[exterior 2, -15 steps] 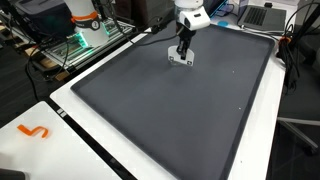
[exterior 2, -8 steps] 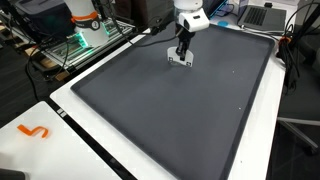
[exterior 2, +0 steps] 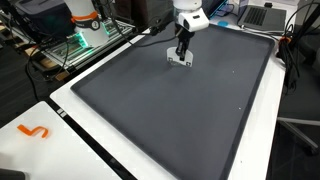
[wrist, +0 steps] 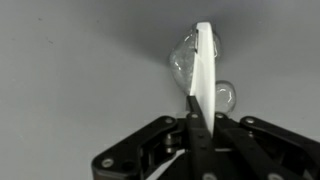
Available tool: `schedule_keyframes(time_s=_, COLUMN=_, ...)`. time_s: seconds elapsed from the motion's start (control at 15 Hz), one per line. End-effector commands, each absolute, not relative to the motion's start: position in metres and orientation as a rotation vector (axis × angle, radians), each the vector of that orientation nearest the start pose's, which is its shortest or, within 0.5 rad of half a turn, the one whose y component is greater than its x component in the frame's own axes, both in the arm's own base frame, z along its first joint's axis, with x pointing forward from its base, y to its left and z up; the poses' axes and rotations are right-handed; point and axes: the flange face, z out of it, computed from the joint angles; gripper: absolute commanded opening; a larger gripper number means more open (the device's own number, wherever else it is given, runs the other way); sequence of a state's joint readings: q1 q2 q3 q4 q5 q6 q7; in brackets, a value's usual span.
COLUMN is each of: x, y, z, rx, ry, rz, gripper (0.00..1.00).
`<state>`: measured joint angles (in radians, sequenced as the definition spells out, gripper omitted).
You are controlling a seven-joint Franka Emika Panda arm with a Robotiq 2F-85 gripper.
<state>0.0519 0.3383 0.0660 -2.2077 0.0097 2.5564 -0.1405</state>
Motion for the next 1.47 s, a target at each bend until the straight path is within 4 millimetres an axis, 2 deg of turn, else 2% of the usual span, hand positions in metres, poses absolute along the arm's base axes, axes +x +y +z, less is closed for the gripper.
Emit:
schedule_keyframes(time_s=0.0, x=0.528, y=0.052, z=0.198, rx=-3.092, ry=-0.402, rz=0.045, gripper=0.01)
schedule_keyframes(time_s=0.53, x=0.507, y=0.045, z=0.191, rx=-3.098, ry=-0.395, rz=0.066, gripper=0.01)
schedule_keyframes(time_s=1.4, x=0.491, y=0.037, z=0.184, rx=-3.107, ry=-0.398, rz=0.099, gripper=0.01)
